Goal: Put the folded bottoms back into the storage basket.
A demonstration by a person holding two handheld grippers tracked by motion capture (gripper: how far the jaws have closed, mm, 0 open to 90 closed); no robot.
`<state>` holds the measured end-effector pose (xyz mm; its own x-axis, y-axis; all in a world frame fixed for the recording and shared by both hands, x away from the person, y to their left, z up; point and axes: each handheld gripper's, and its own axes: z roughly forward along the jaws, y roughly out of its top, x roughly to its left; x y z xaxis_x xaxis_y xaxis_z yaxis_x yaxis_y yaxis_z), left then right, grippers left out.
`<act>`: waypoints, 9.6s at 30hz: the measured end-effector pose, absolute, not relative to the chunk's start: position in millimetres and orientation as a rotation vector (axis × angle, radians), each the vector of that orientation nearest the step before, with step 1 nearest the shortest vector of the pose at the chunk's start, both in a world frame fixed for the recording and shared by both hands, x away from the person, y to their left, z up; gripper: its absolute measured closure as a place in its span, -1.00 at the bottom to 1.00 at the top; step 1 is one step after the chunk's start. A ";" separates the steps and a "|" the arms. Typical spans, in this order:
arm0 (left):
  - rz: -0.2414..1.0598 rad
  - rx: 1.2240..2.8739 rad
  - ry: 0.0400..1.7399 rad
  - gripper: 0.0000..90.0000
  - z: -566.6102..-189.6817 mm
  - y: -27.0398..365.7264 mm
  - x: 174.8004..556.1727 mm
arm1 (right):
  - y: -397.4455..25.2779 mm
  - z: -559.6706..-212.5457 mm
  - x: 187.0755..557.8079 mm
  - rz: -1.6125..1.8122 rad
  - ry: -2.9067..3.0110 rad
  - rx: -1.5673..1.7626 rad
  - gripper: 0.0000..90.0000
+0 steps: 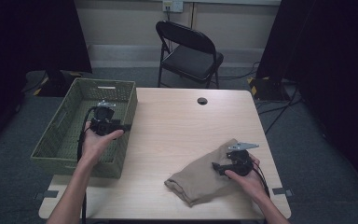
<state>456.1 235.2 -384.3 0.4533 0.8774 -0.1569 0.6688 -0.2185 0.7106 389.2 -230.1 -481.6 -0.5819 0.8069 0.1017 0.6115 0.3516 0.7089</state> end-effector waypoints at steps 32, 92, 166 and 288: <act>0.243 2.162 1.168 0.55 -404.8 210.0 468.3 | -229.9 -481.5 390.2 1.055 2.357 1.266 -0.61; 0.094 2.320 0.661 0.57 -406.7 112.4 437.7 | -229.8 -481.6 390.2 1.056 2.358 1.260 -0.61; 0.010 2.365 0.501 0.68 -397.8 31.6 455.1 | -229.8 -481.5 390.4 1.055 2.362 1.260 -0.61; 0.297 1.826 0.917 -0.07 -366.5 221.9 376.1 | -247.9 -453.0 387.0 1.145 2.240 1.357 -0.39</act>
